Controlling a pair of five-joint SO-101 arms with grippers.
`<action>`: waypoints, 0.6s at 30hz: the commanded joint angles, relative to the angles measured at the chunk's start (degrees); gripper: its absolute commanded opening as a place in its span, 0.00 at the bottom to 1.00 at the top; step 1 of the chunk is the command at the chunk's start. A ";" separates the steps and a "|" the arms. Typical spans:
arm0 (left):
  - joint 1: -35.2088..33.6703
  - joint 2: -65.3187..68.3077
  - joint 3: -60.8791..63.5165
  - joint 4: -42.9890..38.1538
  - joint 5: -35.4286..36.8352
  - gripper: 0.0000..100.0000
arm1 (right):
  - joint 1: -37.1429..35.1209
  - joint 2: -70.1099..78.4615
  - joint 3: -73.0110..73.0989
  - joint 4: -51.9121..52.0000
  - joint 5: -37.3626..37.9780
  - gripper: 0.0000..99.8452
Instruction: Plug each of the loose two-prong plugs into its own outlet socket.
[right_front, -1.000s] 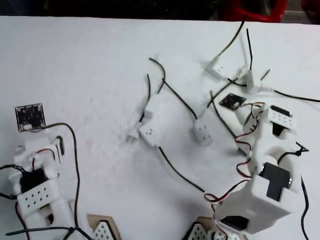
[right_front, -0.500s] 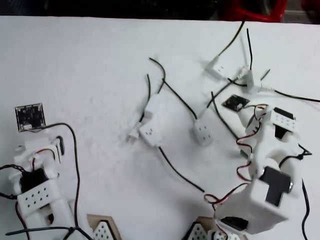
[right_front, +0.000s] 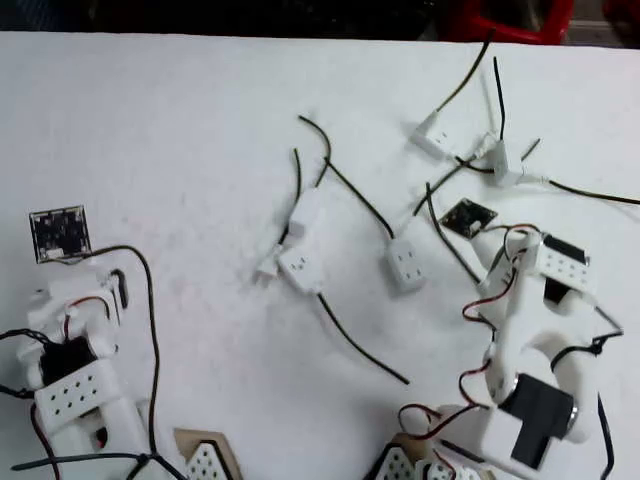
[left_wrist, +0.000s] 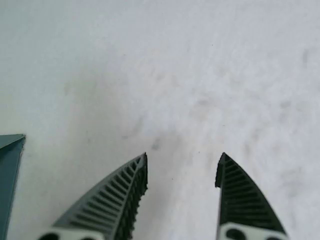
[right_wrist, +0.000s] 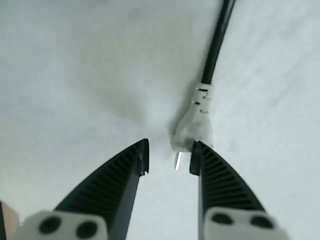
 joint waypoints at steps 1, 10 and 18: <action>-0.22 -1.63 -0.18 -1.32 0.18 0.23 | 0.04 -0.13 3.16 -5.85 0.53 0.14; -0.22 -1.63 -0.18 -1.32 0.18 0.23 | 0.22 3.38 3.43 -7.60 1.23 0.13; -0.22 -1.63 -0.09 -1.32 0.18 0.23 | 1.63 6.73 -0.62 -7.25 2.20 0.06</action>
